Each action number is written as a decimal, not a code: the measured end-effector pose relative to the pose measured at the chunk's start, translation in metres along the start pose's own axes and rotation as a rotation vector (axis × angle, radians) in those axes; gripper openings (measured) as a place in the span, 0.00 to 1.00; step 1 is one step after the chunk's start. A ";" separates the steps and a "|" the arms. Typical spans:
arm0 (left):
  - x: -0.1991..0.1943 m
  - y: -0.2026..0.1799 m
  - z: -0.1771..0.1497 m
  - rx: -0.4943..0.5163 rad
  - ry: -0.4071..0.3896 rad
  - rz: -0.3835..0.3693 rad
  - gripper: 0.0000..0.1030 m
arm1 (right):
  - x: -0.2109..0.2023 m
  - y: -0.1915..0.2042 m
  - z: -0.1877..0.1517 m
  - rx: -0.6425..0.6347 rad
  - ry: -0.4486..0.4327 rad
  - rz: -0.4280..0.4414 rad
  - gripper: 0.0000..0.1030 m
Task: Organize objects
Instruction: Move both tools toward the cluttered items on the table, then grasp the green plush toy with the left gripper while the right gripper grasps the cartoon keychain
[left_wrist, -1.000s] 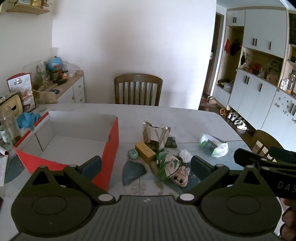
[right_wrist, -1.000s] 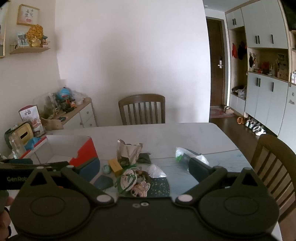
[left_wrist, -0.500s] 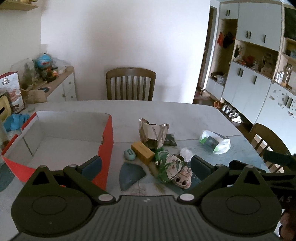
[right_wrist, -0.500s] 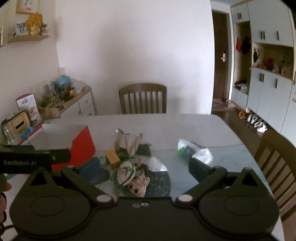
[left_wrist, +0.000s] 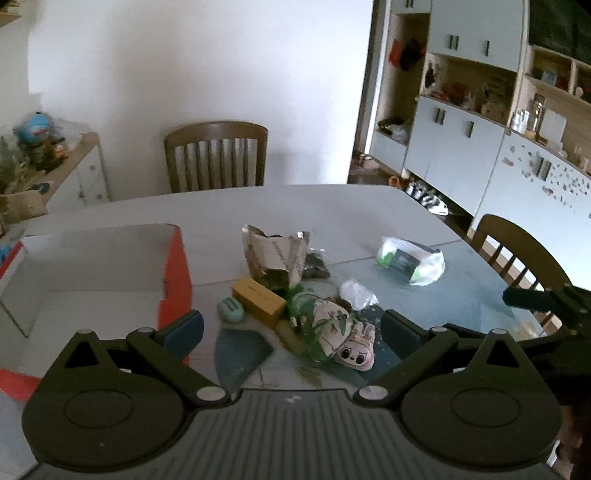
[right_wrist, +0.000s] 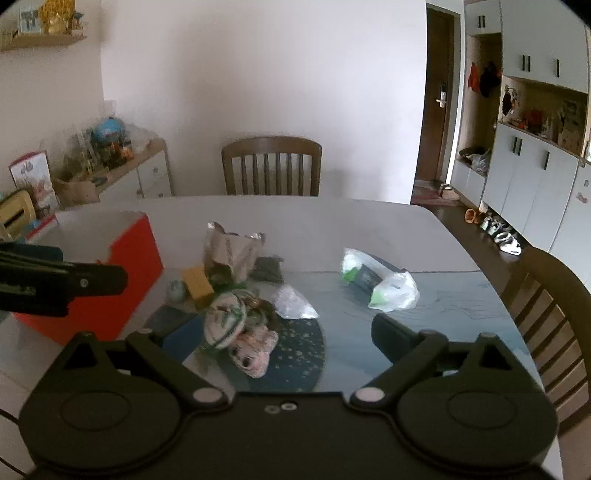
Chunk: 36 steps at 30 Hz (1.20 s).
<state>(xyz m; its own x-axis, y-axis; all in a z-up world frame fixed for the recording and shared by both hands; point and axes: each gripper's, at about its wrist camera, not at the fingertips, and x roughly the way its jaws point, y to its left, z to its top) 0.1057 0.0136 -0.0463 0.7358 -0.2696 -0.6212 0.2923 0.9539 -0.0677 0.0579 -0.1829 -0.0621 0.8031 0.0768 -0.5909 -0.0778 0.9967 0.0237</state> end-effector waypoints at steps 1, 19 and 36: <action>0.004 -0.001 0.000 0.000 0.008 -0.004 1.00 | 0.003 -0.002 -0.001 -0.006 0.005 -0.007 0.93; 0.104 -0.027 -0.004 -0.061 0.147 0.055 1.00 | 0.079 -0.011 -0.028 -0.236 0.119 0.176 0.80; 0.148 -0.020 -0.009 -0.137 0.256 0.032 0.82 | 0.121 0.008 -0.037 -0.250 0.166 0.286 0.63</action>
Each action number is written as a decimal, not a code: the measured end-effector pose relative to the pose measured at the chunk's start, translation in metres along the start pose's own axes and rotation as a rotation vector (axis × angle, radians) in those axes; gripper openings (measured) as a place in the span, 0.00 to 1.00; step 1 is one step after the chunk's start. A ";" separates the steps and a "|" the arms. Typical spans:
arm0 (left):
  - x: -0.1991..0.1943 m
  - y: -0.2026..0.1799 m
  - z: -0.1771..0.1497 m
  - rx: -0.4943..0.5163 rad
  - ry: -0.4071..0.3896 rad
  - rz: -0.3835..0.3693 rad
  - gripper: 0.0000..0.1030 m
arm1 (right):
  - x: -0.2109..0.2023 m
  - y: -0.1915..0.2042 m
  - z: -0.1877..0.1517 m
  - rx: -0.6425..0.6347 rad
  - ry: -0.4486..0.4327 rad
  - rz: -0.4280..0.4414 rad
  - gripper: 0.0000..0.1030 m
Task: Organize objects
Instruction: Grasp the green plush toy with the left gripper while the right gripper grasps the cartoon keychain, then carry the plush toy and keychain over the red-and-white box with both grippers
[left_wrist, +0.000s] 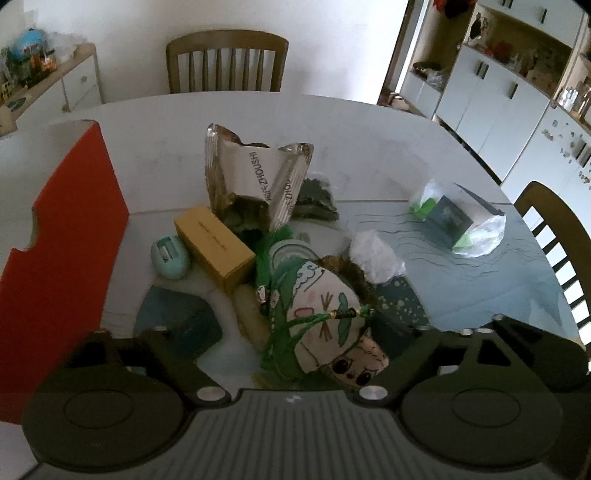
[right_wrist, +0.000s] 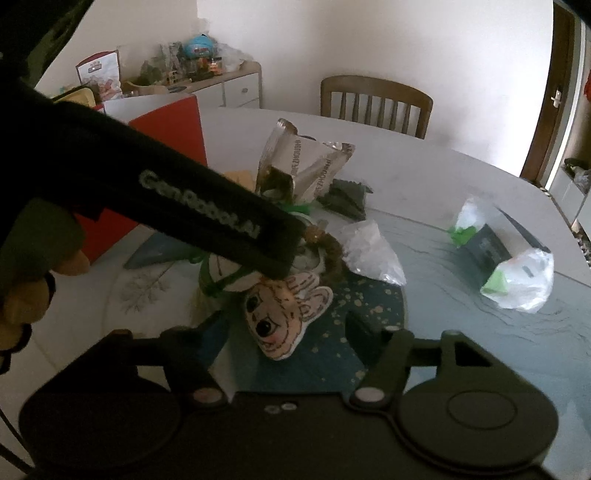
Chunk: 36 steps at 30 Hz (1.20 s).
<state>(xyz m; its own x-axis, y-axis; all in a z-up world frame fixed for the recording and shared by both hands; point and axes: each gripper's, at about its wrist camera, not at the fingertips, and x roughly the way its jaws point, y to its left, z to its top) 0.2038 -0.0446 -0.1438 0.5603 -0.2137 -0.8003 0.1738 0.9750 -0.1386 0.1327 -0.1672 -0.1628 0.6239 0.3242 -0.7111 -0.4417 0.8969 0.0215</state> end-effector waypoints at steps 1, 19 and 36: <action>0.000 0.000 0.001 -0.003 0.002 -0.008 0.79 | 0.001 0.001 0.000 -0.006 -0.001 0.001 0.60; -0.014 0.001 0.003 -0.023 -0.020 -0.015 0.46 | -0.006 -0.003 0.008 -0.028 -0.013 0.040 0.27; -0.074 0.019 -0.004 -0.075 -0.079 0.030 0.46 | -0.036 -0.008 0.009 -0.009 -0.049 0.092 0.07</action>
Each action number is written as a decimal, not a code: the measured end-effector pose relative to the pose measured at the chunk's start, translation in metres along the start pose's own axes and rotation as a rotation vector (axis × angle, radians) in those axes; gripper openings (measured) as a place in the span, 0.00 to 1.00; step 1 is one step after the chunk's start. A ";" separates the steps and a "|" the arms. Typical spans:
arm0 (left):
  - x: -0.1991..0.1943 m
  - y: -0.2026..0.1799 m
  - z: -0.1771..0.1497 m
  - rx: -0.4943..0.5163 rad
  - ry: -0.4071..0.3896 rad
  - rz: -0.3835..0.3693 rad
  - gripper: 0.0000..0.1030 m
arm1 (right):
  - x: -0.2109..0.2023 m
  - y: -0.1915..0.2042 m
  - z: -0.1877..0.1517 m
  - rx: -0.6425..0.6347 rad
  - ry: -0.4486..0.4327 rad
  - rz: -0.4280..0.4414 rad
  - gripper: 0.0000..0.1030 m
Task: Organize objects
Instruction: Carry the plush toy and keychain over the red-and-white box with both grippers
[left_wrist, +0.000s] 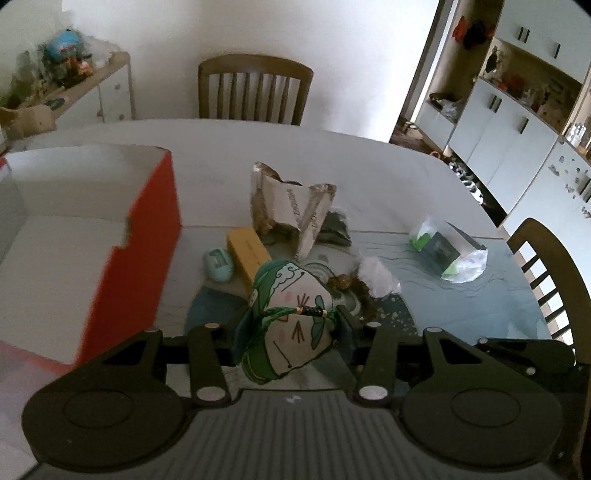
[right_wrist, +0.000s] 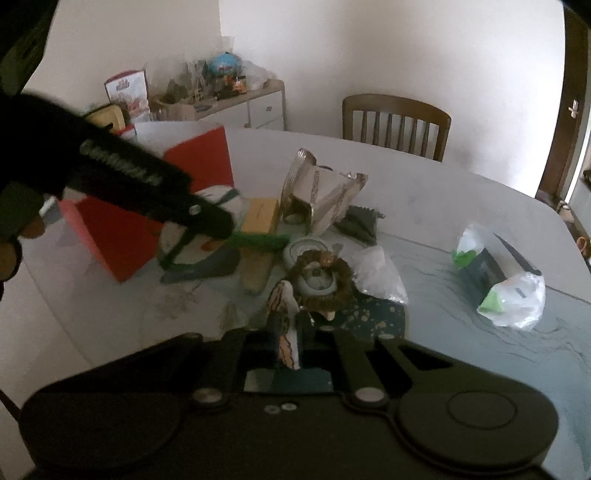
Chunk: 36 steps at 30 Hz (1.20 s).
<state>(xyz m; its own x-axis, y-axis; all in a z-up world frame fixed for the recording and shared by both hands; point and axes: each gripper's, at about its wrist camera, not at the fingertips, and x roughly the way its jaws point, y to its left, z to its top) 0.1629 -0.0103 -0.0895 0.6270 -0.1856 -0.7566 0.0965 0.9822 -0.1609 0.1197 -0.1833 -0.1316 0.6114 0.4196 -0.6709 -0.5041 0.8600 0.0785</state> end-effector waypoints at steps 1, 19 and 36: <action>-0.005 0.002 0.000 -0.001 -0.006 -0.003 0.46 | -0.004 -0.001 0.001 0.010 -0.006 0.003 0.07; -0.084 0.057 0.029 0.085 -0.077 -0.028 0.46 | -0.061 0.016 0.059 0.089 -0.081 0.013 0.07; -0.105 0.180 0.056 0.125 -0.103 0.119 0.46 | -0.024 0.121 0.130 0.053 -0.130 0.047 0.07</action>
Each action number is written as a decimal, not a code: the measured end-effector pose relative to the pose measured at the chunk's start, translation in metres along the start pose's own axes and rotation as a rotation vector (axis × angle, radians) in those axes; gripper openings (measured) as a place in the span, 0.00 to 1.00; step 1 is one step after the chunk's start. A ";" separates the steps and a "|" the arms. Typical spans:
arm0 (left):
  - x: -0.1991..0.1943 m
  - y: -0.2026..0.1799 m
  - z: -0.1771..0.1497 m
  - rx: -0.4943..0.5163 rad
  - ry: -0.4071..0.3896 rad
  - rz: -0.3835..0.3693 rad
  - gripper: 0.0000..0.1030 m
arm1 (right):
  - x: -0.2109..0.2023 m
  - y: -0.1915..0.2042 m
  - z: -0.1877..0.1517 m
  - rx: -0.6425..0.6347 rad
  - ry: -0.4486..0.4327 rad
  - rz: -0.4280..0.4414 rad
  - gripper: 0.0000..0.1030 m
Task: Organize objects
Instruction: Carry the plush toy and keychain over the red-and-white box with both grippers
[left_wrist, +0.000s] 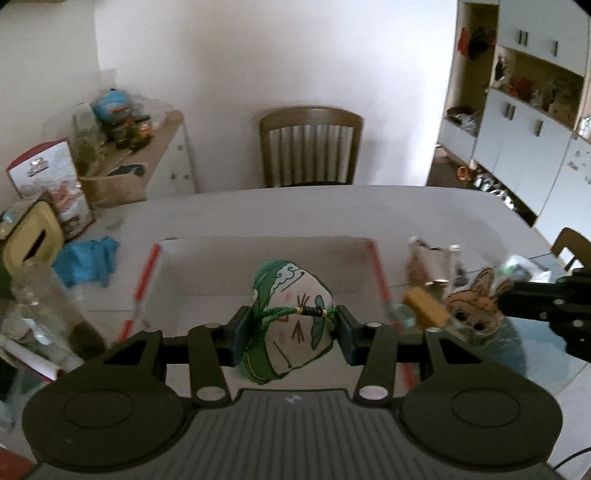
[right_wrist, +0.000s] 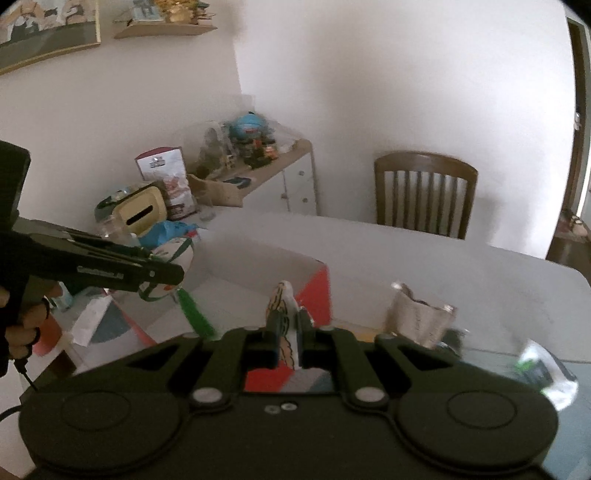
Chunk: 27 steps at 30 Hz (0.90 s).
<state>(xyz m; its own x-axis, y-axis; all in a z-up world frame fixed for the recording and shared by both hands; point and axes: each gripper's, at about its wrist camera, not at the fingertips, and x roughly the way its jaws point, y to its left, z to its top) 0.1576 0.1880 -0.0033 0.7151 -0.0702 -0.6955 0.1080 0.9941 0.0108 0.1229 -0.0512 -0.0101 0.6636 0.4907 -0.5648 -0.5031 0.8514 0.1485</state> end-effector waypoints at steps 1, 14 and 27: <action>0.001 0.008 0.000 -0.002 0.002 0.010 0.46 | 0.004 0.007 0.002 -0.004 0.001 0.002 0.07; 0.048 0.079 -0.005 -0.054 0.075 0.078 0.46 | 0.078 0.066 0.012 -0.021 0.053 0.002 0.07; 0.103 0.081 -0.021 -0.004 0.212 0.079 0.46 | 0.153 0.089 -0.004 -0.024 0.226 -0.028 0.07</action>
<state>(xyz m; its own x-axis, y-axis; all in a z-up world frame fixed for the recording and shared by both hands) 0.2260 0.2631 -0.0892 0.5600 0.0269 -0.8280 0.0542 0.9961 0.0690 0.1777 0.0990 -0.0864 0.5382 0.4104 -0.7361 -0.5007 0.8583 0.1124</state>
